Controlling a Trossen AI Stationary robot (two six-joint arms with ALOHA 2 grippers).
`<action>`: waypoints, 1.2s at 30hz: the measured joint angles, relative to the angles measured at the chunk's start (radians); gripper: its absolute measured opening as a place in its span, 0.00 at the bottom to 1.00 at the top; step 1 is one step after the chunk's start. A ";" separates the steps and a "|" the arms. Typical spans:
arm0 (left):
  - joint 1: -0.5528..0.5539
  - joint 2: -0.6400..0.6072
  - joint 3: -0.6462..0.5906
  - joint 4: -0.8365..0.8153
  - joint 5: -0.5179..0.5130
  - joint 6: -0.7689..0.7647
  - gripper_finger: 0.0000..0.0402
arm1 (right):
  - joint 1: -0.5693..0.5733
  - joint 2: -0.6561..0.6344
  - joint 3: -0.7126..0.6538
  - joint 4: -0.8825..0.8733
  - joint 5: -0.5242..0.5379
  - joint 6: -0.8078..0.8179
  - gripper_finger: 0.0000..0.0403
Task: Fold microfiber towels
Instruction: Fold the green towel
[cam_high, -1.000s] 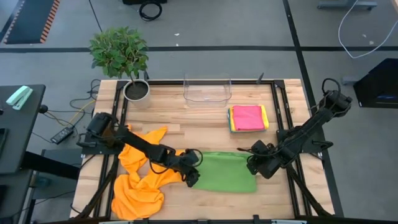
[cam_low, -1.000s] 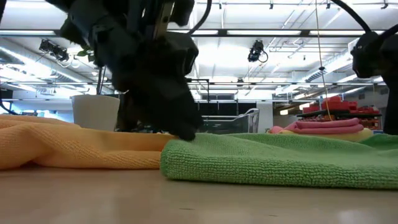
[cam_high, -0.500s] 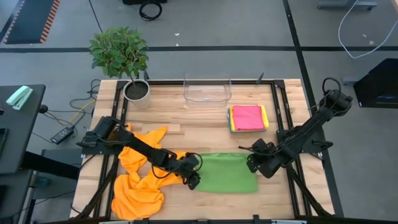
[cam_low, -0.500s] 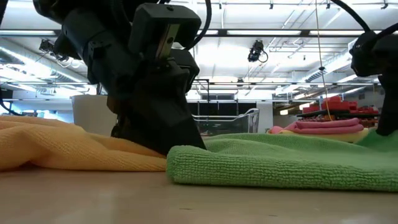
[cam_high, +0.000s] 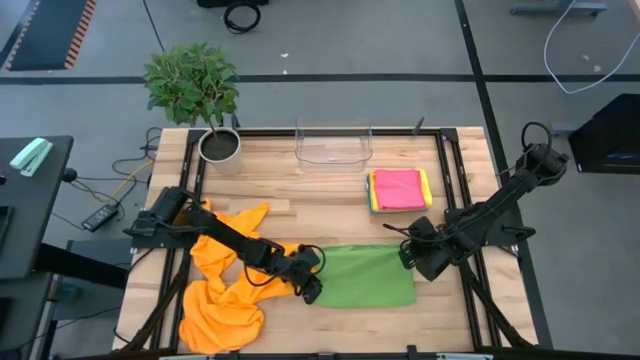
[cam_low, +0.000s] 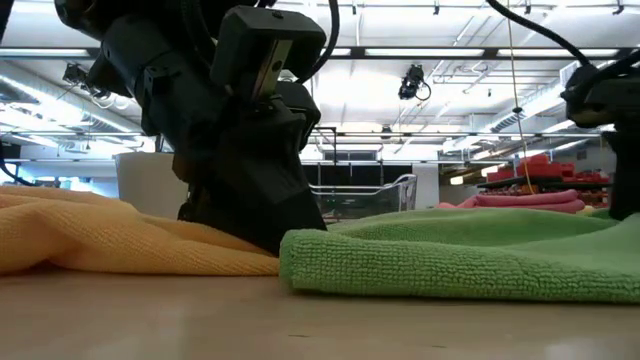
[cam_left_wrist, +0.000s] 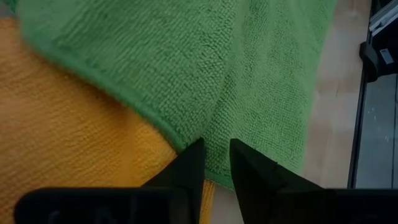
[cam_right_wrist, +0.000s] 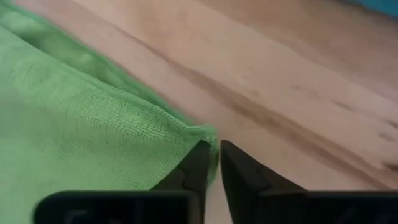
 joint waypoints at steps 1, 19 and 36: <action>0.004 0.000 0.000 0.003 0.003 0.000 0.21 | -0.014 -0.008 0.000 0.000 0.000 -0.020 0.15; 0.061 -0.044 -0.004 0.039 0.062 0.062 0.20 | 0.284 0.117 0.044 0.368 -0.040 0.227 0.10; 0.010 -0.134 0.006 -0.535 0.051 0.217 0.06 | 0.314 0.290 0.137 0.117 -0.299 0.168 0.01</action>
